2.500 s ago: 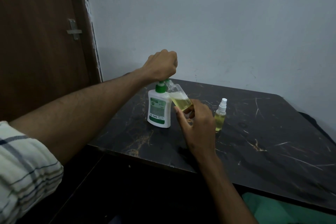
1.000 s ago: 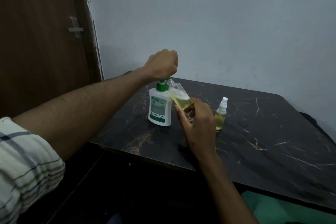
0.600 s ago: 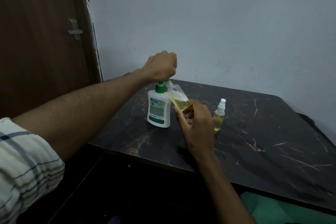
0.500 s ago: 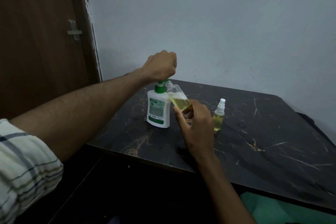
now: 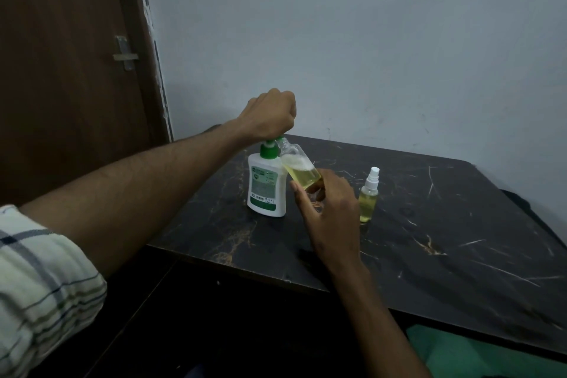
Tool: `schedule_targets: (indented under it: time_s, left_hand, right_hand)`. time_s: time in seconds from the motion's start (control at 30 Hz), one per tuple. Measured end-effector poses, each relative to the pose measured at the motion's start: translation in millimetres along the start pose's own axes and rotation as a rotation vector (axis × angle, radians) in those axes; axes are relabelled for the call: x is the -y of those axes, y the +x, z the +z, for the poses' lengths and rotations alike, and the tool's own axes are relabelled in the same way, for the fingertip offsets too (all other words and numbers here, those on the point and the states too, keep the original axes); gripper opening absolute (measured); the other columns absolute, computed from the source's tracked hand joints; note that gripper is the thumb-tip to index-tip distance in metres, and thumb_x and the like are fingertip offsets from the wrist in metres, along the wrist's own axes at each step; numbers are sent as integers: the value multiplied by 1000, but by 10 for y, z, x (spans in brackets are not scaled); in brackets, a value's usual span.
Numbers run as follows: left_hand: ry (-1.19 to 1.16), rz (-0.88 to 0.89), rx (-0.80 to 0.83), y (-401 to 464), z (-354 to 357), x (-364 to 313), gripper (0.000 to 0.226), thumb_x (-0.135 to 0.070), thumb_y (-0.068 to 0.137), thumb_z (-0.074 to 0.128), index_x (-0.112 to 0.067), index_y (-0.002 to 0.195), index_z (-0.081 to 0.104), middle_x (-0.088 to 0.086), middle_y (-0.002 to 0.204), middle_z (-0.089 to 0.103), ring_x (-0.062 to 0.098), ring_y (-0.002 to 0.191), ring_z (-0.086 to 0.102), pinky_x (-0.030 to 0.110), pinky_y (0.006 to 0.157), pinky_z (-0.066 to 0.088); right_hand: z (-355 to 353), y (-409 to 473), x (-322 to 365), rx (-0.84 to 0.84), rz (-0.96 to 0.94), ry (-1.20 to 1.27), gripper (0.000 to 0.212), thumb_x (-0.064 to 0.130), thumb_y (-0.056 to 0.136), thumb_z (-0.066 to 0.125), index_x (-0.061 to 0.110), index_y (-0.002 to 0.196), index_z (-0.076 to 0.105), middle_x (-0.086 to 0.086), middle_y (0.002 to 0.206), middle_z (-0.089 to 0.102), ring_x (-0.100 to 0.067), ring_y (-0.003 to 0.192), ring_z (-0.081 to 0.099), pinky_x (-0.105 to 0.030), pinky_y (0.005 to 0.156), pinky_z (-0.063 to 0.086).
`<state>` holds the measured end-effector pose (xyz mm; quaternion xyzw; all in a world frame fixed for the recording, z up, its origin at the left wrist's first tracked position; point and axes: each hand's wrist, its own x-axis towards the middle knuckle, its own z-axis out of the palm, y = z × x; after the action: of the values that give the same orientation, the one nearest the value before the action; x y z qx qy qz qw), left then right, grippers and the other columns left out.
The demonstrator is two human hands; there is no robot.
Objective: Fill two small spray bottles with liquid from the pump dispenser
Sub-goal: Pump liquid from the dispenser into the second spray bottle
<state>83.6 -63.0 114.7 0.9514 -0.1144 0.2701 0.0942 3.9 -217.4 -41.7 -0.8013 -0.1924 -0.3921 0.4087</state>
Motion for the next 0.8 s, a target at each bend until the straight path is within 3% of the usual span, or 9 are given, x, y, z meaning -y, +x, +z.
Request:
schedule_targets:
  time_s: [0.27, 0.43, 0.57, 0.7, 0.8]
  left_hand:
    - [-11, -6, -6, 34, -5, 23, 15, -4, 88, 50, -12, 91, 62, 5, 95, 64, 28, 82, 60, 39, 72, 44]
    - [-5, 7, 5, 13, -6, 8, 14, -2, 88, 50, -13, 89, 60, 5, 93, 63, 20, 72, 54, 35, 66, 39]
    - [-4, 8, -15, 32, -16, 10, 15, -3, 88, 50, -13, 89, 61, 3, 92, 60, 24, 79, 56, 38, 71, 41]
    - [-17, 5, 10, 18, 28, 33, 24, -2, 86, 49, -21, 72, 49, 2, 85, 61, 19, 69, 53, 36, 66, 40]
    - [-12, 10, 21, 20, -10, 14, 24, -1, 82, 49, -21, 70, 48, 0, 79, 57, 14, 63, 48, 35, 65, 37]
  right_hand:
    - [-14, 1, -6, -1, 4, -2, 35, 53, 98, 60, 20, 108, 64, 8, 89, 57, -10, 81, 50, -24, 68, 42]
    - [-15, -1, 4, 5, -3, -25, 37, 54, 98, 59, 19, 106, 64, 9, 89, 56, -9, 81, 50, -21, 68, 36]
    - [-27, 1, 11, -1, 4, -12, 36, 53, 98, 60, 19, 106, 64, 10, 89, 55, -7, 81, 48, -14, 69, 32]
    - [-19, 2, 12, 10, 3, -9, 31, 49, 98, 63, 19, 105, 64, 10, 88, 54, -6, 80, 47, -13, 68, 32]
    - [-22, -2, 7, 7, -1, -23, 31, 49, 98, 64, 19, 103, 62, 9, 87, 54, -7, 79, 47, -16, 68, 34]
